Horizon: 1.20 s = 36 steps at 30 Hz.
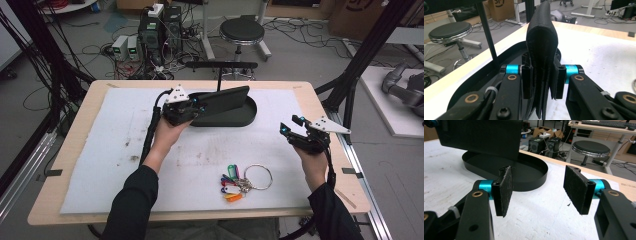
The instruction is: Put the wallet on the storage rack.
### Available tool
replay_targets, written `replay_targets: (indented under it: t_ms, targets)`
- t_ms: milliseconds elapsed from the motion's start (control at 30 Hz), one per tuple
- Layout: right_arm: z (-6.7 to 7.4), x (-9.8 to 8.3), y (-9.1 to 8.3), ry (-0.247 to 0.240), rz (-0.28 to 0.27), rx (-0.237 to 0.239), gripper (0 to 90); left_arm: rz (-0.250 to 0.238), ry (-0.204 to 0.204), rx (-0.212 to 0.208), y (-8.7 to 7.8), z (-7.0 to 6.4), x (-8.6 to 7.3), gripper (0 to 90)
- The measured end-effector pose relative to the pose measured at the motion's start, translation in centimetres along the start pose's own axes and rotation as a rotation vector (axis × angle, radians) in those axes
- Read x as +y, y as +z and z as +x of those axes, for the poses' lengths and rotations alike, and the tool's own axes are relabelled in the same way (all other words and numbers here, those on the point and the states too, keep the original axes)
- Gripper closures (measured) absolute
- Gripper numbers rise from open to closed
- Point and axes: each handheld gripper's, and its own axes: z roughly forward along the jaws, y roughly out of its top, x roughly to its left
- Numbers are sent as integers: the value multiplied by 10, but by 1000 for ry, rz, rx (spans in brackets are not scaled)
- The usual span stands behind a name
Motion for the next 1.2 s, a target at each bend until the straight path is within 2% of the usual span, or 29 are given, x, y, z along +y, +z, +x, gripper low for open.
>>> replay_targets:
  t_ms: [167, 500, 633, 700, 867, 967, 1067, 1200]
  targets:
    - [-1, 0, 0, 0, -1, -3, 415, -8, 6, 13, 12, 3, -1, 754]
    - [-1, -1, 1, -1, 3, 0, 415, 13, 9, 46, 32, 11, -11, 754]
    - [-1, -1, 1, -3, 2, -1, 415, 12, -13, 55, 36, 16, -16, 754]
    - [-2, -1, 2, 1, 5, 1, 415, 2, -40, 56, 38, 18, -20, 754]
    - [-2, -2, 2, 0, 6, 2, 415, -2, -55, 61, 43, 21, -25, 754]
    - [-2, -2, 2, -2, 5, 0, 416, 8, -50, 69, 47, 22, -29, 755]
    - [-2, -2, 1, 1, 6, 1, 416, 2, -72, 62, 51, 23, -33, 754]
    - [-2, -2, 1, 6, 5, 2, 416, -3, -76, 61, 55, 24, -38, 755]
